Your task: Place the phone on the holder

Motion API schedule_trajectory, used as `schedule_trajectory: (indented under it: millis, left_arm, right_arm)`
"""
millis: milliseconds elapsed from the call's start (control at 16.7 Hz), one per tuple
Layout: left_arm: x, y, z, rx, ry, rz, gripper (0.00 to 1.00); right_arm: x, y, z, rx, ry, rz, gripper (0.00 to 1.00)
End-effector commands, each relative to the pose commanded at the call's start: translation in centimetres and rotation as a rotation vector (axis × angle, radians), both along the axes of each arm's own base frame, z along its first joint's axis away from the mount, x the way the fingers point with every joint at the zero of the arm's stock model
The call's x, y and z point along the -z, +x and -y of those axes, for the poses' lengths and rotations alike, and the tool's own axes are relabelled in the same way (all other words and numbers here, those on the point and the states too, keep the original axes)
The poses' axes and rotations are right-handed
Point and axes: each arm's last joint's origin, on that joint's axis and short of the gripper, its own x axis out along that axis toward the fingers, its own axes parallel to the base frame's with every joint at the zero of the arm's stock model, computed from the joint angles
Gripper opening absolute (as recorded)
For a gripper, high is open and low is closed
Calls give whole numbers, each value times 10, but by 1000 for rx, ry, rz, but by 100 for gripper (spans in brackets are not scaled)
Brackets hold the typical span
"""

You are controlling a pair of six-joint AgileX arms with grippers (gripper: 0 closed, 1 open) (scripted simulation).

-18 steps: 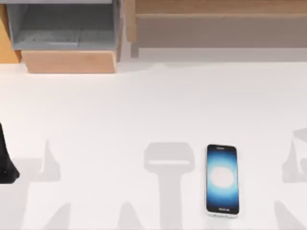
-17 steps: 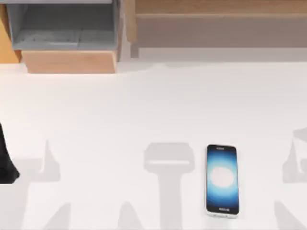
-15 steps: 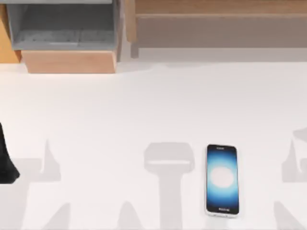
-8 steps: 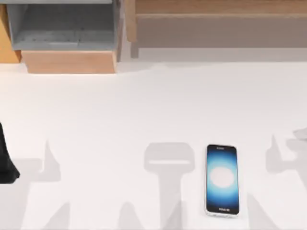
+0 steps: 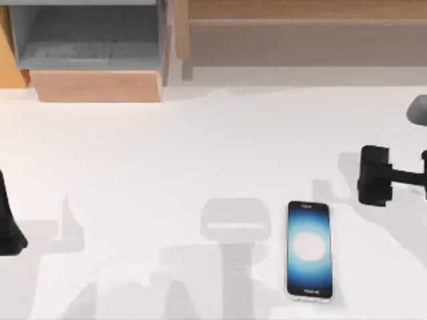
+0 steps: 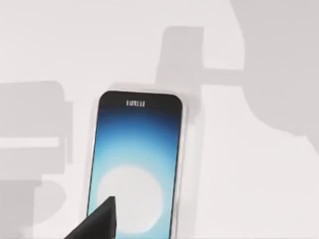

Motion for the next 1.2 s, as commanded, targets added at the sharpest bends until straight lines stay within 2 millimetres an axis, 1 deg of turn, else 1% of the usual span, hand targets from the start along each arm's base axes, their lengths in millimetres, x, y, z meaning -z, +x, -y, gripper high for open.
schedule_trajectory:
  millis: [120,300,480,600,720,1020,1080,1200]
  left_arm:
    - [0,0,0,0,0,0,100]
    - [0,0,0,0,0,0,100]
    - [0,0,0,0,0,0,100]
    - [0,0,0,0,0,0,100]
    - [0,0,0,0,0,0,100]
    - [0,0,0,0,0,0,100]
    - [0,0,0,0,0,0,100]
    - [0,0,0,0,0,0,100]
  right_arm:
    - [10,20,-26,4,-42,-164,100]
    - [26,41,-63,17,-109,-340,100]
    - [40,54,-94,32,-165,-444,100]
    - [47,58,-107,38,-191,-482,100]
    - [51,60,-112,41,-202,-497,100]
    - [52,60,-111,44,-201,-497,100]
    - [56,60,-111,43,-204,-500,100]
    - [73,61,-112,41,-206,-502,100]
